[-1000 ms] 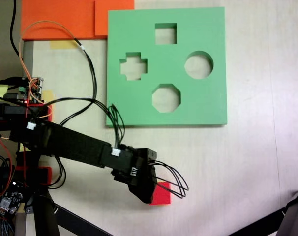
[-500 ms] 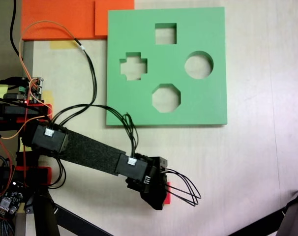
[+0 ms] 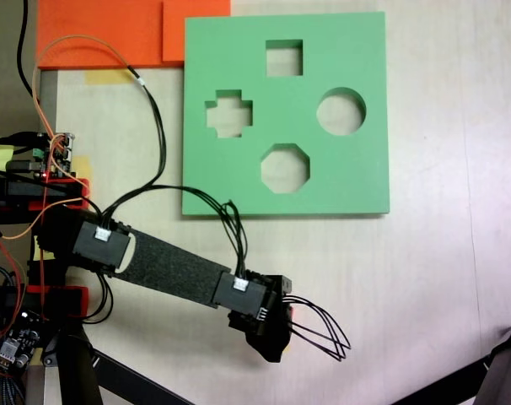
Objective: Put the square block into the corresponding hole
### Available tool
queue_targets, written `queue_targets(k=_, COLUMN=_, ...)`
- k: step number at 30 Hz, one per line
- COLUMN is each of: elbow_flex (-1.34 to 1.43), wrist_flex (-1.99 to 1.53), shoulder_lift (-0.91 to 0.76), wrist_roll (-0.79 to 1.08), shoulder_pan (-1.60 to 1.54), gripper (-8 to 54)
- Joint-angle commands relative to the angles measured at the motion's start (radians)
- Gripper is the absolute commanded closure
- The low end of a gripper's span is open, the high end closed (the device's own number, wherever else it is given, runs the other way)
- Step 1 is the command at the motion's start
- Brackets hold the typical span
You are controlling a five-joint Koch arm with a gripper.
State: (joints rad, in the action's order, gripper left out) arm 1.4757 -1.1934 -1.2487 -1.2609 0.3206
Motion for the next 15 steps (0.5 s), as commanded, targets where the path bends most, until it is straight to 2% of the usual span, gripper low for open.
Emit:
queue_targets(k=1, elbow_flex=0.0, wrist_flex=-0.012, shoulder_lift=-0.021, wrist_roll=-0.034, shoulder_pan=-0.005, gripper=12.9)
queue_targets(k=8, elbow_flex=-0.008, wrist_flex=-0.152, shoulder_lift=-0.021, wrist_roll=-0.089, shoulder_pan=0.005, gripper=18.7)
queue_targets(k=15, elbow_flex=-0.08, wrist_flex=-0.284, shoulder_lift=-0.029, wrist_roll=-0.097, shoulder_pan=-0.035, gripper=19.2)
